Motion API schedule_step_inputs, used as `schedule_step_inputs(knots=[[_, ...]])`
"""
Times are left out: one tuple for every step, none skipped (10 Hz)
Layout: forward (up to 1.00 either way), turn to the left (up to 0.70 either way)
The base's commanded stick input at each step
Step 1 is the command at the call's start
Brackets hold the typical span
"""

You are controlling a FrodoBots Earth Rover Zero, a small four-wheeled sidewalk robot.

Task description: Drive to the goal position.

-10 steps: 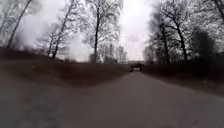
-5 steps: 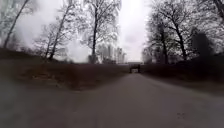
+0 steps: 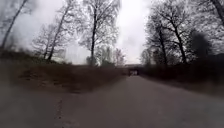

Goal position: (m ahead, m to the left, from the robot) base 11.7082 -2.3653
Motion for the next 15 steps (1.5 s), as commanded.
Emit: schedule_step_inputs(knots=[[0.7,0.0],[0.7,-0.04],[0.7,-0.09],[0.7,-0.13],[0.7,-0.14],[0.7,-0.11],[0.7,0.0],[0.7,0.0],[0.7,0.0],[0.7,0.0],[0.7,0.0],[0.7,0.0],[0.7,0.0],[0.7,0.0],[0.7,0.0]])
